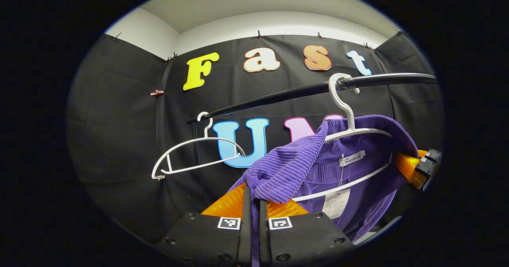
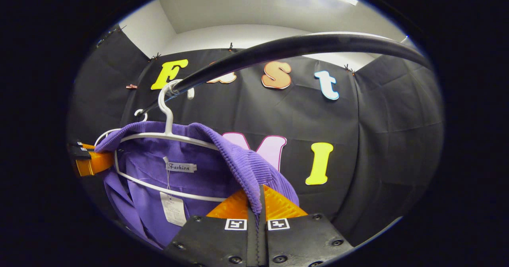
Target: Grasp the clothes on the hanger with both hands and then place them into the laundry hamper below.
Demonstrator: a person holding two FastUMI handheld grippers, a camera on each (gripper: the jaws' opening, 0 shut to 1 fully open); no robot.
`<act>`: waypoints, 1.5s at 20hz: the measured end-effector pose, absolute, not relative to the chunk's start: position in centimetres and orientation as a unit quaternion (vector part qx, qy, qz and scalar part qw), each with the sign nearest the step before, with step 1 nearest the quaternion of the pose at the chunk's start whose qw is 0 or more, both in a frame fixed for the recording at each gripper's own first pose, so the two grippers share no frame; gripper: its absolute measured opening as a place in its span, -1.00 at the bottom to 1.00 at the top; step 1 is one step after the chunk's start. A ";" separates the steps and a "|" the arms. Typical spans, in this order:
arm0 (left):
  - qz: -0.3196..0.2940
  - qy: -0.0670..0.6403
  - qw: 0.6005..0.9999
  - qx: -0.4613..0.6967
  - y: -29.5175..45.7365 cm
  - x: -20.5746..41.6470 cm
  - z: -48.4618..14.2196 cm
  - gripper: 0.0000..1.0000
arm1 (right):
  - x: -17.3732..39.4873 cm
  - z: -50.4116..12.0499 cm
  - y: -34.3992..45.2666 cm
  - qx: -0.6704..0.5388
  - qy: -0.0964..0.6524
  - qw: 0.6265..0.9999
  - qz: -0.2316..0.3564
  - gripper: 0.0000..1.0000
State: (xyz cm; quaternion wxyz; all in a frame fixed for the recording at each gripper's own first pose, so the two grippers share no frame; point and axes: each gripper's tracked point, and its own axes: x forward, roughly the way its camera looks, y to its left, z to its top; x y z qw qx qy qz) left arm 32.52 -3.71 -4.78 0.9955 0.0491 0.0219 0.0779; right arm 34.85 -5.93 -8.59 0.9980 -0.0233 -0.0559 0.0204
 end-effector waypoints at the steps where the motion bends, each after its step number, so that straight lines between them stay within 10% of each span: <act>1: 0.082 0.014 0.995 0.048 -3.4 32.3 -4.4 -0.83 | 34.7 -7.5 -6.4 -0.028 -0.073 0.997 0.014 -0.92; 17: 0.029 -0.045 0.996 0.078 -2.2 34.4 3.4 -0.88 | 38.5 -1.6 -10.6 -0.162 -0.197 0.967 -0.028 -0.92; 30: 0.017 0.031 0.997 0.074 -1.6 35.0 -1.3 -0.88 | 40.4 -10.4 -12.3 -0.142 -0.110 0.984 -0.007 -0.92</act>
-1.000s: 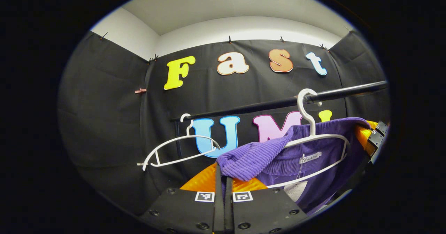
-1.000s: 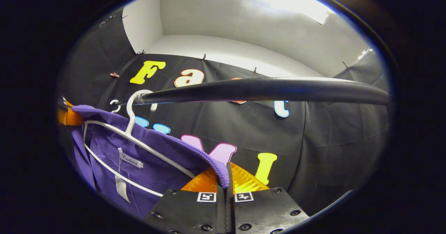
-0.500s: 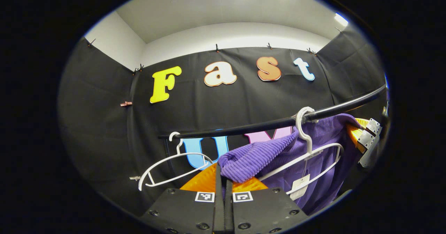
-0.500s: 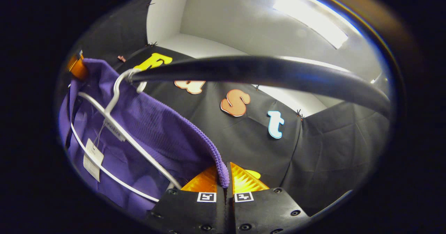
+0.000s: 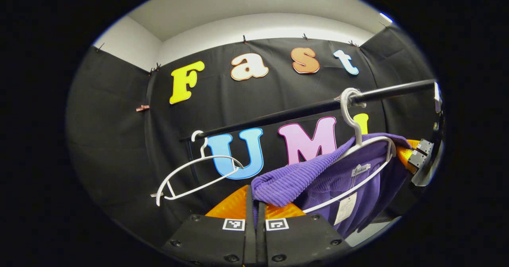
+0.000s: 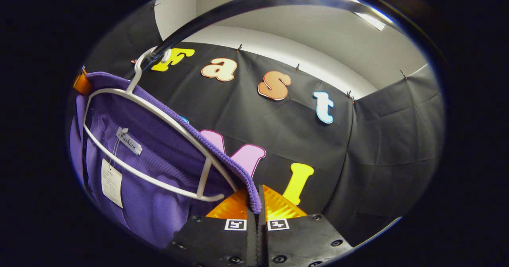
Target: Grasp the clothes on the hanger with both hands and then place them into the laundry hamper below.
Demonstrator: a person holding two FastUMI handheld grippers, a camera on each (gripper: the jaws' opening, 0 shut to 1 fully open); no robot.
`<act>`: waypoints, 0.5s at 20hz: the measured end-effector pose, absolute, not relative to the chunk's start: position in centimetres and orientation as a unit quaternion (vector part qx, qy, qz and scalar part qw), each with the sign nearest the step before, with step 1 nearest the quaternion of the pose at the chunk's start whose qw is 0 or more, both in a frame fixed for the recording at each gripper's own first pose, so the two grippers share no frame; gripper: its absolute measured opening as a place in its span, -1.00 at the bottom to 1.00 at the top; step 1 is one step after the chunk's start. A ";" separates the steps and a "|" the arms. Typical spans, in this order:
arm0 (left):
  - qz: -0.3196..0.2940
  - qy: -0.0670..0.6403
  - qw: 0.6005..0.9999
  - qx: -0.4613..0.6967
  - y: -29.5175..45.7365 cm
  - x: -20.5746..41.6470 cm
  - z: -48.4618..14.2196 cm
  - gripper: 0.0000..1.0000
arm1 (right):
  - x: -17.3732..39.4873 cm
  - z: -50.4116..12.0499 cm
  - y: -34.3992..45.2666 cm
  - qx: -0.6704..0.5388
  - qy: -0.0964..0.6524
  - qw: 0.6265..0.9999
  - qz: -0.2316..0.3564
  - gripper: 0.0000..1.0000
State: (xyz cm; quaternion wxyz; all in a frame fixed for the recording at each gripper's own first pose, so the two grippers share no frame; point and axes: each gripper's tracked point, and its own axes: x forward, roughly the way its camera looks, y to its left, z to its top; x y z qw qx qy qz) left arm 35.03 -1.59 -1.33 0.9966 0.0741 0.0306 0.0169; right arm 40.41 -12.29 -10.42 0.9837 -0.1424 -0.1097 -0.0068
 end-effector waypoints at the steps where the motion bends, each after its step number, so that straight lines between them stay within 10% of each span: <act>1: 0.015 0.028 0.997 0.077 -1.7 34.7 -1.0 -0.90 | 40.6 -10.5 -12.4 -0.154 -0.113 0.982 -0.008 -0.92; 10: 0.022 0.002 0.995 0.101 -1.2 33.9 -1.5 -0.89 | 41.4 -12.8 -11.7 -0.118 -0.115 0.986 0.009 -0.92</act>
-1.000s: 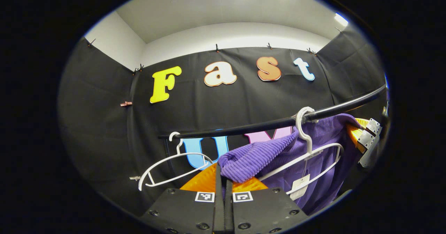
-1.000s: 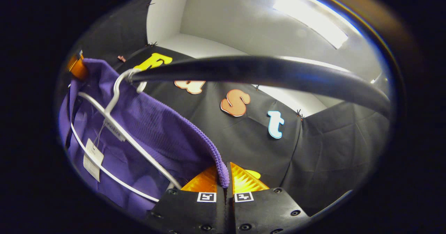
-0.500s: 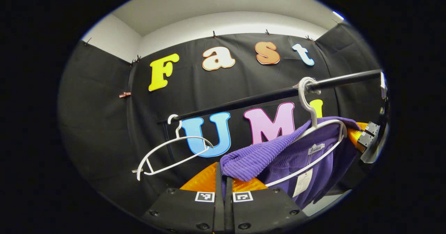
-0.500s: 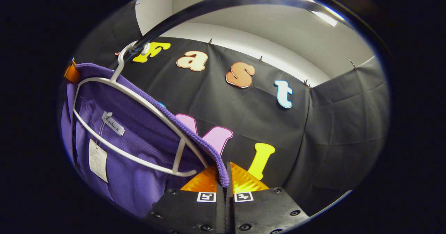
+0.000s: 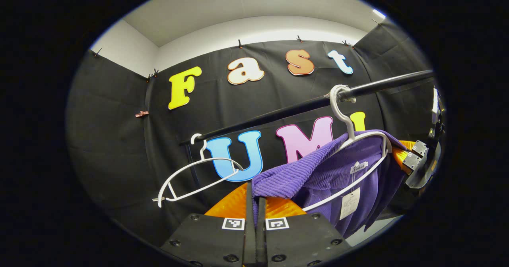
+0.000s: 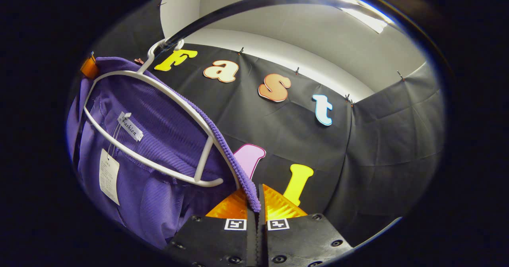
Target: Grasp the clothes on the hanger with both hands and then place them into the laundry hamper below.
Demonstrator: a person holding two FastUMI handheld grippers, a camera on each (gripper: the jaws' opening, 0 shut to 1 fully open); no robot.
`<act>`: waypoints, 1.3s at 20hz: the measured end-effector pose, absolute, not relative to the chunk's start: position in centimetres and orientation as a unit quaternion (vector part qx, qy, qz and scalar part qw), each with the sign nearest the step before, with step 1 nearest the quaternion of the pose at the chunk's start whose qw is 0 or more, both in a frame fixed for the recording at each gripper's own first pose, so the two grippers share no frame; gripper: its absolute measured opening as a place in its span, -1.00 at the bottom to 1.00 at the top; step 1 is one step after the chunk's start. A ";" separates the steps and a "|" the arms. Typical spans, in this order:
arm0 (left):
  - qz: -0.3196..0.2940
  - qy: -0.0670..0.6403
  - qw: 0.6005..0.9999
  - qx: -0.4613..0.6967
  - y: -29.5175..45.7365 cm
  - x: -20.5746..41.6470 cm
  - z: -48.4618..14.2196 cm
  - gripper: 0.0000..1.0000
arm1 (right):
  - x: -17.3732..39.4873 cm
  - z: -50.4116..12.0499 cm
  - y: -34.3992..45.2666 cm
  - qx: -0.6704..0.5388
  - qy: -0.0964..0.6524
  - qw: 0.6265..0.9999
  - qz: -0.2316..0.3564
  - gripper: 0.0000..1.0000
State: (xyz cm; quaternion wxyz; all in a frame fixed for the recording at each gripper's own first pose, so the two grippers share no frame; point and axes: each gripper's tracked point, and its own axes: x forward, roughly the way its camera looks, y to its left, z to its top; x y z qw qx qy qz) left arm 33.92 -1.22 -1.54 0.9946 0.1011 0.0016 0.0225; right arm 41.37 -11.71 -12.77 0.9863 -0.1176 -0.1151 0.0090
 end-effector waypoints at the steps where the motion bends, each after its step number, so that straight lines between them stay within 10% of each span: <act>1: 0.019 0.002 0.996 0.092 -1.4 34.0 -1.0 -0.90 | 41.6 -12.3 -11.5 -0.097 -0.111 0.989 0.019 -0.91; 26: -0.045 0.013 0.997 0.062 -0.4 36.0 1.4 -0.90 | 48.7 -12.9 -7.7 0.098 -0.135 0.971 0.172 -0.92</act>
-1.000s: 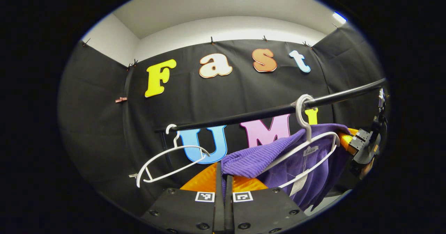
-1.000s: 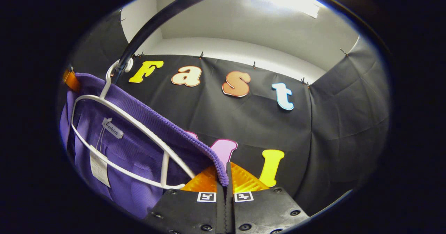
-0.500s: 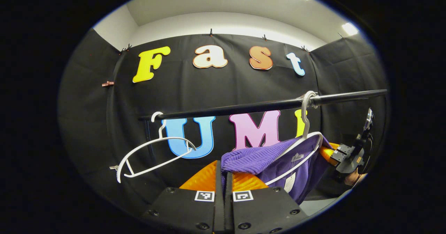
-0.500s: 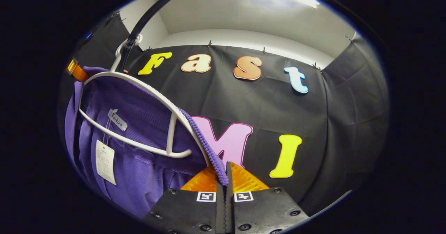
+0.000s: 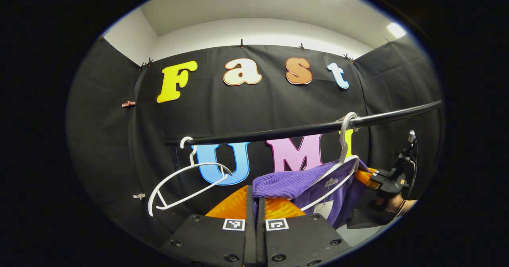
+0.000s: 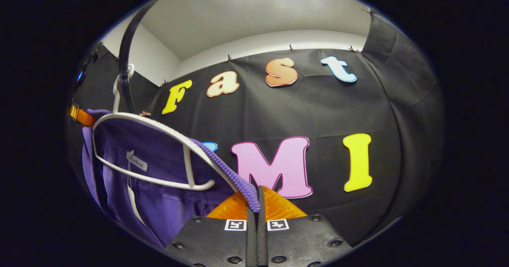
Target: Grasp the clothes on the hanger with both hands and then place them into the laundry hamper below.
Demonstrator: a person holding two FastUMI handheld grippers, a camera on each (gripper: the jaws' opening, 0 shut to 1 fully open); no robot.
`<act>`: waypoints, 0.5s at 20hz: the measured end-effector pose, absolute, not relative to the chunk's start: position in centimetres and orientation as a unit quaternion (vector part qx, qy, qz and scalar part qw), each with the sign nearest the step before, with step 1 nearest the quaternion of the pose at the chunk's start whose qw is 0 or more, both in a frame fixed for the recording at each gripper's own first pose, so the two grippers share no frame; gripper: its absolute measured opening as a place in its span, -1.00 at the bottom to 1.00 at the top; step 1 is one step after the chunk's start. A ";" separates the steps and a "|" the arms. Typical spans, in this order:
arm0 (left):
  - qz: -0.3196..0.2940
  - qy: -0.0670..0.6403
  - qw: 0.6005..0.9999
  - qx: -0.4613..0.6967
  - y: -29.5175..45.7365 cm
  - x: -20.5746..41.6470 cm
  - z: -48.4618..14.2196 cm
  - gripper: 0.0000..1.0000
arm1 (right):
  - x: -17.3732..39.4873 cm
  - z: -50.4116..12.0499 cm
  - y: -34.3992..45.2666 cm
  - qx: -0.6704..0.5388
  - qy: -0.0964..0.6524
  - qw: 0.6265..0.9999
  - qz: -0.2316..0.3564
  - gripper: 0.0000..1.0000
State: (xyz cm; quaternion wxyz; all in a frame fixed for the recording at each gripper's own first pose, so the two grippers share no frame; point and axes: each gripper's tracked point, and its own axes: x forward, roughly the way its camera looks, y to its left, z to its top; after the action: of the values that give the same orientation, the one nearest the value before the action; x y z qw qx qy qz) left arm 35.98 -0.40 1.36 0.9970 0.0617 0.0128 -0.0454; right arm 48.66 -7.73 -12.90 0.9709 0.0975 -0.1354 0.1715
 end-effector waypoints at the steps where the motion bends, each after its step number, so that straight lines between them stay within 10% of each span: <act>1: -0.048 0.012 0.996 0.069 -0.9 35.9 1.4 -0.88 | 49.0 -12.5 -7.9 0.090 -0.142 0.970 0.174 -0.92; 10: -0.059 0.016 0.995 0.083 -1.3 35.7 -0.4 -0.88 | 50.1 -19.7 -4.2 0.086 -0.063 0.971 0.214 -0.99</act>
State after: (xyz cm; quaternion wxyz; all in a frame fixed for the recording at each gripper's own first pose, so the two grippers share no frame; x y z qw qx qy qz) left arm 35.71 -1.35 -0.39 0.9947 0.0828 0.0162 -0.0593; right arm 50.15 -4.16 -19.66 0.9710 0.0856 -0.0632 0.2141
